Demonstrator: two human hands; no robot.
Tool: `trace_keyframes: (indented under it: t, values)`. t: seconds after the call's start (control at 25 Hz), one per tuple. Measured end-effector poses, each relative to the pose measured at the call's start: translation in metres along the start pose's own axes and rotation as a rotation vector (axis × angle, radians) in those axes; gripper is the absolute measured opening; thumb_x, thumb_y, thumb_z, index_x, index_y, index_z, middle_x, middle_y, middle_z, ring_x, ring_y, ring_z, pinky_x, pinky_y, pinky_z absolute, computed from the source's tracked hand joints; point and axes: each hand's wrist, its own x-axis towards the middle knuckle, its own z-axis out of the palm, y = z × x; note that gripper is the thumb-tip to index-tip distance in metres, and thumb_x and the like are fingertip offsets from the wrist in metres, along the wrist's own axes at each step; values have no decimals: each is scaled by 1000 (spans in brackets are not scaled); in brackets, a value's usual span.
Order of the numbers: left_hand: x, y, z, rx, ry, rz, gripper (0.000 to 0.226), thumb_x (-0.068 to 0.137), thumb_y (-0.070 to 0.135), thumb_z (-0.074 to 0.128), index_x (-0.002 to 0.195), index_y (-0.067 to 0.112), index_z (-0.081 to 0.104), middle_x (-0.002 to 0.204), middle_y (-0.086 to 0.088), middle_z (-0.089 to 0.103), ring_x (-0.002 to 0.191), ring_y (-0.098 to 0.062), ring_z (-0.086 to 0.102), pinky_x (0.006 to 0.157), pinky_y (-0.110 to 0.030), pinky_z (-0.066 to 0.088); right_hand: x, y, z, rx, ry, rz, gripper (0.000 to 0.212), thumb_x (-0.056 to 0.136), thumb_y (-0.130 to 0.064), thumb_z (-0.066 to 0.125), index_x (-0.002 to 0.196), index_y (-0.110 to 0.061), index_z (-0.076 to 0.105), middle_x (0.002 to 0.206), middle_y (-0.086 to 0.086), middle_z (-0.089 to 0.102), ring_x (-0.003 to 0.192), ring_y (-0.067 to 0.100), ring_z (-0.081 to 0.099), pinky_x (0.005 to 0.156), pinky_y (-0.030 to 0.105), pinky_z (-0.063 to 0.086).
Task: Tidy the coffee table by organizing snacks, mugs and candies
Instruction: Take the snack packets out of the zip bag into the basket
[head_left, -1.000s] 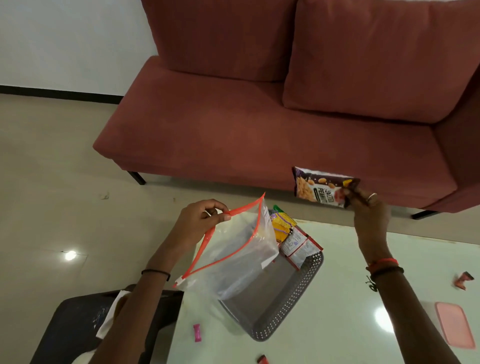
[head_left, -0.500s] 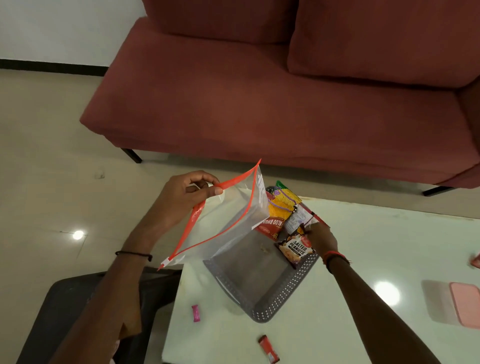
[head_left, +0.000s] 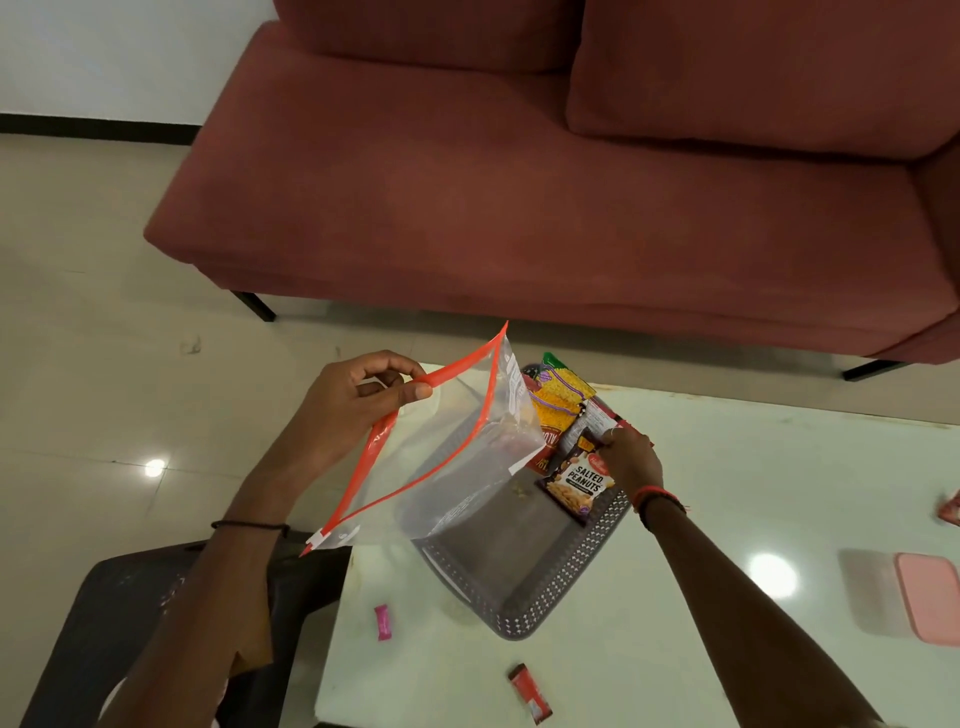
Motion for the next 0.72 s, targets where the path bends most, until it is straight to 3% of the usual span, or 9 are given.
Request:
trace_keyframes:
  t: [0.12,0.32,0.48,0.56,0.68,0.72]
  values:
    - [-4,-3,0,-1,11,-19,8,79,23,72,79,31,70,79,-7,66,63,-12,58,60,-21,47,-6,3,-1,156,86,24,24,83,-6,53,93,-6,74,93,16,73,78,30,66,69,32,52]
    - [-10,-8,3,47,9,-10,14,81,24,70,75,36,66,79,4,66,64,5,60,54,-5,47,-8,1,2,189,89,6,23,88,-8,53,100,-5,72,99,16,73,86,31,68,76,38,57]
    - [-15,-11,4,43,-4,-18,15,82,24,69,76,37,65,79,6,66,65,9,60,54,-3,47,-13,1,-4,186,184,14,33,89,-12,55,120,-5,61,111,19,65,99,33,63,82,41,56]
    - [-18,-10,5,23,-8,-17,16,81,22,70,75,36,66,78,5,65,64,8,60,53,-3,47,-25,-10,-8,215,178,-109,54,81,-15,69,132,-9,51,124,18,57,115,34,56,92,43,53]
    - [-24,-1,7,-36,-35,-18,18,79,20,72,73,36,68,75,3,65,59,3,59,52,-6,45,-63,-41,-1,325,-87,-465,115,58,-31,89,150,-14,22,154,13,27,142,31,26,113,47,29]
    - [-27,3,7,-51,-48,-16,18,78,19,72,72,36,68,74,3,65,58,2,58,51,-6,44,-77,-50,3,346,-165,-514,123,54,-38,90,151,-15,18,156,12,21,144,30,21,115,49,25]
